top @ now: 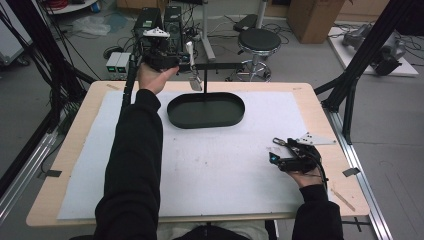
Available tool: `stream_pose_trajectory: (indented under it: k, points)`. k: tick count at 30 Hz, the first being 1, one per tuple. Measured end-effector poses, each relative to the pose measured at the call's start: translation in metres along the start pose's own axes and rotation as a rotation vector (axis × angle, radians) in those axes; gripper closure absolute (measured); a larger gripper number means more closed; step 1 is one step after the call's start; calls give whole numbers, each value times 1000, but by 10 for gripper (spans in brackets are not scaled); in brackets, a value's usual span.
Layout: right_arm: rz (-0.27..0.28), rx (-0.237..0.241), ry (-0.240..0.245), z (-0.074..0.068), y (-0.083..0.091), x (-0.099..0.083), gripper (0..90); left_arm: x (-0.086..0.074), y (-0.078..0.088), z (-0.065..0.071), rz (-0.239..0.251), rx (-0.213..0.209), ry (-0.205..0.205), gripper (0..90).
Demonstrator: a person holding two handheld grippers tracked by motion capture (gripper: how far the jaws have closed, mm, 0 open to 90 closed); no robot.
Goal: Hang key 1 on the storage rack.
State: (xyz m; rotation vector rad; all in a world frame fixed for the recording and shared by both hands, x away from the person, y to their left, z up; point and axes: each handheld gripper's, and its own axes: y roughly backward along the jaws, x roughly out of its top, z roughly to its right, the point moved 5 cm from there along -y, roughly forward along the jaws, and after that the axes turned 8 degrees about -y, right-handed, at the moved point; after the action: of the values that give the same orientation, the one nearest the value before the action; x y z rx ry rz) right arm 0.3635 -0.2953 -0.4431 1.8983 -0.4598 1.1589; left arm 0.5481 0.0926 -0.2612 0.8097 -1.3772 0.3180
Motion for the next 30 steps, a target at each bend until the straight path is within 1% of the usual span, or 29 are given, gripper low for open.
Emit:
stream_pose_trajectory:
  k: [2, 3, 6, 8, 11, 12, 17, 22, 25, 30]
  points:
    - [-3, 0, -2, 0, 0, 0, 8, 2, -1, 0, 9, 5, -1, 868]
    - [-3, 0, -1, 0, 0, 0, 8, 3, -2, 0, 17, 3, 5, 868]
    - [-4, -2, 0, 0, -1, 0, 8, 4, -4, 0, 20, 12, 0, 868]
    - [-4, -1, 1, 0, 0, 0, 8, 5, -5, -1, 26, 17, 5, 868]
    - [-6, -2, 5, 0, -1, 0, 8, 5, -6, -1, 35, 10, 14, 868]
    - [-8, -2, 3, 0, 0, -1, 8, 5, -6, -1, 32, 12, 10, 868]
    - [-7, -2, 3, 0, -1, 0, 8, 6, -7, -1, 40, 42, 10, 868]
    - [-9, -3, 2, 0, -1, -1, 8, 8, -11, 4, 46, 83, -20, 868]
    - [-14, -4, 6, 0, -1, -1, 8, 9, -13, 3, 65, 105, -16, 868]
    - [-14, -4, 6, 0, -1, -1, 8, 8, -17, 0, 55, 122, -15, 867]
